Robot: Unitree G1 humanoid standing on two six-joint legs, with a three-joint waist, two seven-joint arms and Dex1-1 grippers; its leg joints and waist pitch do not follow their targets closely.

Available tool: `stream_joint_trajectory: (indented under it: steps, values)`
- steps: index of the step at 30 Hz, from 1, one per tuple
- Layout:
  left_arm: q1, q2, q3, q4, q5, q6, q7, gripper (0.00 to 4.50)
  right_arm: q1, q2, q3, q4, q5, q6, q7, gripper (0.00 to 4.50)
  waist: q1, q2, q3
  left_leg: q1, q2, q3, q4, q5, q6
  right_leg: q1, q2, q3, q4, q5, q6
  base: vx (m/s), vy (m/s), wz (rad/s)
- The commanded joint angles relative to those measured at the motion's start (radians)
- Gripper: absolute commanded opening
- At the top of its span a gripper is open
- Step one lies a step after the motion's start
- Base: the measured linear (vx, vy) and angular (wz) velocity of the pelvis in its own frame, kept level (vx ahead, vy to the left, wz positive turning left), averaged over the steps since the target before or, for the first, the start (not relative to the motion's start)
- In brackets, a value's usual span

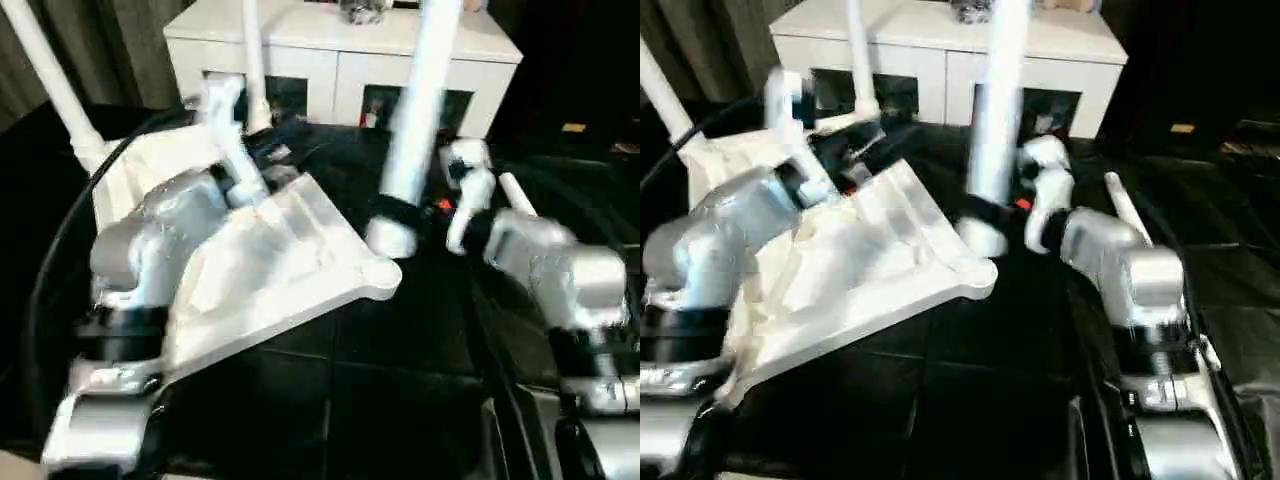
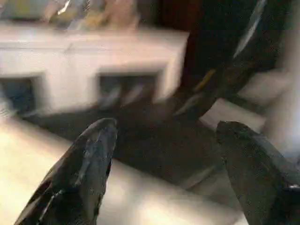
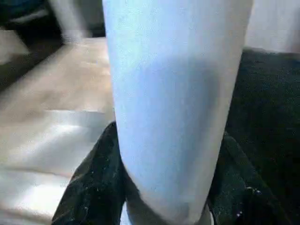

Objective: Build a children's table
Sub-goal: Pick table leg

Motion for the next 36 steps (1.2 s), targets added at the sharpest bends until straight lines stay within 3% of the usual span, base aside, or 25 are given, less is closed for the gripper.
stream_joint_trajectory:
  steps: [1, 2, 3, 5, 6, 10, 11, 12, 13, 14, 15, 16, 17, 21, 23, 29, 32, 34, 36]
  values:
    - [0.049, 0.005, -0.118, -0.002, 0.100, -0.052, -0.010, 3.80, 0.019, -0.001, -0.016, -0.010, -0.041, -0.092, -0.034, 1.88, -0.002, 0.004, -0.085, 0.013, 0.044, -0.023, -0.067, -0.136, -0.043, 0.051, -0.057, 0.040, -0.070, -0.145, -0.144, 0.000, 0.000, 0.00]
    - [0.090, -0.011, -0.143, -0.028, 0.093, -0.045, -0.026, 3.80, 0.039, -0.007, -0.016, -0.014, -0.059, -0.130, -0.048, 1.88, -0.005, 0.007, -0.090, 0.012, 0.045, -0.021, -0.064, -0.100, -0.031, 0.050, -0.055, 0.040, -0.060, -0.063, -0.182, 0.000, 0.000, 0.00]
    - [0.090, -0.011, -0.143, -0.028, 0.093, -0.045, -0.026, 3.80, 0.039, -0.007, -0.016, -0.014, -0.059, -0.130, -0.048, 1.88, -0.005, 0.007, -0.090, 0.012, 0.045, -0.021, -0.064, -0.100, -0.031, 0.050, -0.055, 0.040, -0.060, -0.063, -0.182, 0.000, 0.000, 0.00]
    - [0.132, -0.070, -0.160, -0.024, 0.090, -0.060, -0.009, 3.80, 0.069, 0.012, -0.040, -0.027, -0.054, -0.175, -0.067, 1.88, -0.005, 0.007, -0.087, 0.010, 0.044, -0.018, -0.063, -0.106, -0.010, 0.051, -0.055, 0.040, -0.059, -0.020, -0.230, 0.000, 0.000, 0.00]
    - [0.130, -0.091, -0.165, 0.005, 0.102, -0.085, 0.006, 3.80, 0.082, 0.027, -0.050, -0.040, -0.045, -0.195, -0.065, 1.88, -0.005, 0.004, -0.084, 0.008, 0.044, -0.016, -0.063, -0.132, -0.002, 0.051, -0.056, 0.041, -0.065, -0.041, -0.238, 0.000, 0.000, 0.00]
    - [0.104, -0.148, -0.125, 0.061, 0.092, -0.069, 0.078, 3.80, 0.107, 0.047, -0.057, -0.070, -0.023, -0.219, -0.044, 1.88, -0.009, -0.002, -0.078, 0.009, 0.043, -0.019, -0.067, -0.194, 0.003, 0.053, -0.058, 0.041, -0.078, -0.156, -0.213, 0.000, 0.000, 0.00]
    - [-0.019, -0.178, -0.083, 0.214, 0.142, -0.115, 0.187, 3.80, 0.140, 0.064, -0.006, -0.115, -0.015, -0.233, 0.000, 1.88, -0.014, -0.006, -0.075, 0.007, 0.041, -0.020, -0.069, -0.206, 0.004, 0.053, -0.055, 0.040, -0.083, -0.194, -0.199, 0.000, 0.000, 0.00]
    - [-0.087, -0.188, -0.070, 0.272, 0.150, -0.144, 0.195, 3.80, 0.150, 0.074, 0.020, -0.125, -0.017, -0.235, 0.010, 1.88, -0.012, 0.002, -0.076, 0.016, 0.035, -0.018, -0.066, -0.224, 0.002, 0.046, -0.052, 0.041, -0.091, -0.233, -0.169, 0.000, 0.000, 0.00]
    - [-0.123, -0.195, -0.061, 0.286, 0.139, -0.153, 0.183, 3.80, 0.152, 0.078, 0.033, -0.122, -0.024, -0.241, 0.011, 1.87, -0.012, 0.001, -0.076, 0.018, 0.034, -0.019, -0.067, -0.230, 0.004, 0.045, -0.051, 0.040, -0.096, -0.251, -0.156, 0.000, 0.000, 0.00]
    - [-0.157, -0.210, -0.043, 0.268, 0.098, -0.145, 0.150, 3.80, 0.149, 0.078, 0.049, -0.105, -0.046, -0.259, 0.003, 1.87, -0.017, -0.004, -0.076, 0.006, 0.036, -0.026, -0.073, -0.224, -0.004, 0.056, -0.057, 0.037, -0.093, -0.266, -0.148, 0.000, 0.000, 0.00]
    - [-0.170, -0.216, -0.036, 0.235, 0.068, -0.131, 0.120, 3.80, 0.146, 0.077, 0.056, -0.093, -0.054, -0.259, 0.001, 1.87, -0.016, 0.004, -0.079, 0.006, 0.042, -0.031, -0.073, -0.211, -0.011, 0.054, -0.063, 0.036, -0.089, -0.251, -0.163, 0.000, 0.000, 0.00]
    - [-0.170, -0.216, -0.036, 0.235, 0.068, -0.131, 0.120, 3.80, 0.146, 0.077, 0.056, -0.093, -0.054, -0.259, 0.001, 1.87, -0.017, 0.002, -0.078, 0.011, 0.043, -0.028, -0.071, -0.212, -0.012, 0.049, -0.063, 0.037, -0.089, -0.238, -0.178, 0.000, 0.000, 0.00]
    - [-0.182, -0.230, -0.023, 0.173, 0.029, -0.110, 0.090, 3.80, 0.145, 0.077, 0.063, -0.074, -0.071, -0.271, 0.000, 1.87, -0.018, 0.002, -0.077, 0.009, 0.044, -0.025, -0.069, -0.207, -0.002, 0.049, -0.062, 0.038, -0.085, -0.202, -0.212, 0.000, 0.000, 0.00]
    - [-0.190, -0.246, -0.021, 0.092, -0.018, -0.074, 0.055, 3.80, 0.149, 0.074, 0.072, -0.059, -0.091, -0.279, 0.006, 1.87, -0.016, 0.001, -0.084, 0.004, 0.041, -0.021, -0.062, -0.151, 0.032, 0.053, -0.058, 0.038, -0.075, -0.109, -0.244, 0.000, 0.000, 0.00]
    - [-0.200, -0.253, -0.032, 0.048, -0.048, -0.057, 0.023, 3.80, 0.151, 0.074, 0.075, -0.055, -0.097, -0.278, 0.006, 1.87, -0.015, 0.000, -0.083, 0.003, 0.040, -0.020, -0.062, -0.145, 0.045, 0.054, -0.059, 0.038, -0.075, -0.105, -0.251, 0.000, 0.000, 0.00]
    - [-0.177, -0.260, -0.049, -0.031, -0.111, -0.012, -0.062, 3.80, 0.144, 0.067, 0.088, -0.036, -0.104, -0.287, 0.011, 1.87, -0.016, -0.002, -0.078, 0.007, 0.043, -0.020, -0.066, -0.187, 0.034, 0.051, -0.060, 0.038, -0.083, -0.189, -0.232, 0.000, 0.000, 0.00]
    - [-0.163, -0.259, -0.057, -0.048, -0.118, 0.000, -0.075, 3.80, 0.135, 0.069, 0.088, -0.024, -0.108, -0.285, 0.022, 1.87, -0.018, -0.010, -0.076, 0.007, 0.043, -0.019, -0.066, -0.192, 0.033, 0.049, -0.059, 0.038, -0.086, -0.215, -0.220, 0.000, 0.000, 0.00]
    - [-0.159, -0.257, -0.064, -0.055, -0.121, 0.002, -0.086, 3.80, 0.132, 0.068, 0.093, -0.019, -0.112, -0.286, 0.026, 1.87, -0.017, -0.007, -0.076, 0.006, 0.043, -0.019, -0.067, -0.192, 0.033, 0.048, -0.059, 0.039, -0.087, -0.224, -0.215, 0.000, 0.000, 0.00]
    - [-0.156, -0.258, -0.067, -0.058, -0.122, 0.006, -0.089, 3.80, 0.129, 0.070, 0.097, -0.013, -0.117, -0.289, 0.027, 1.86, -0.018, -0.011, -0.077, 0.006, 0.043, -0.019, -0.067, -0.187, 0.033, 0.047, -0.058, 0.038, -0.087, -0.224, -0.210, 0.000, 0.000, 0.00]
